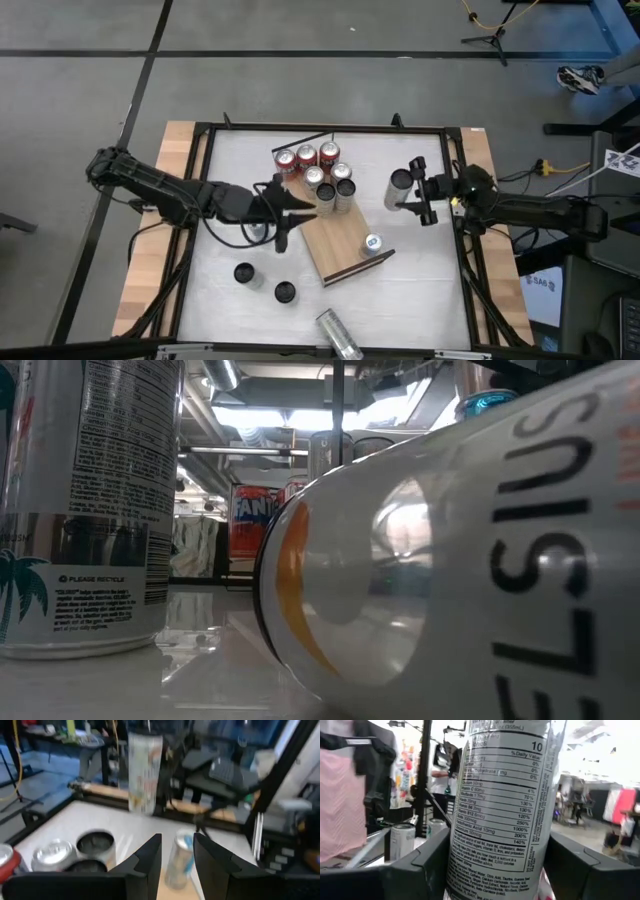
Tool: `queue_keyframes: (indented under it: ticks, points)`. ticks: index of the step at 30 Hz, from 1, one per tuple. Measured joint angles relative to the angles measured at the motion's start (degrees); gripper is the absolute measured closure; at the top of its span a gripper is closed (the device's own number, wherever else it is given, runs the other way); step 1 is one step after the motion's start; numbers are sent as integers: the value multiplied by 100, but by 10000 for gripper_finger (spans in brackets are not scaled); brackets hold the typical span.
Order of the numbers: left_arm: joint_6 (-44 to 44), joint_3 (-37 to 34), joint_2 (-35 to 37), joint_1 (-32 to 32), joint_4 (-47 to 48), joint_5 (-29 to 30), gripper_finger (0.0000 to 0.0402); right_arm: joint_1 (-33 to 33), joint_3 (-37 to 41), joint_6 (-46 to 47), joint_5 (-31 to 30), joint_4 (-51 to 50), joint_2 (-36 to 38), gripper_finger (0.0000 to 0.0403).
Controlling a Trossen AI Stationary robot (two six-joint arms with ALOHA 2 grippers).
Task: Place canned beverage on shelf
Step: Put the yellow soda can on the shelf
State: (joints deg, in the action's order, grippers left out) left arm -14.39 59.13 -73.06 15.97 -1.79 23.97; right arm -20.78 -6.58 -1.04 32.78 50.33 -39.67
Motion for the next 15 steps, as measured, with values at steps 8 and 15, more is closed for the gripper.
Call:
queue_keyframes:
  ticks: [8, 15]
  points:
    - [385, 9, -155, -450, -973, 17, 298, 14, 226, 79, -77, 178, -377, 150]
    - [898, 9, -651, -774, -1926, 17, 298, 18, 226, 63, -18, 652, -862, 150]
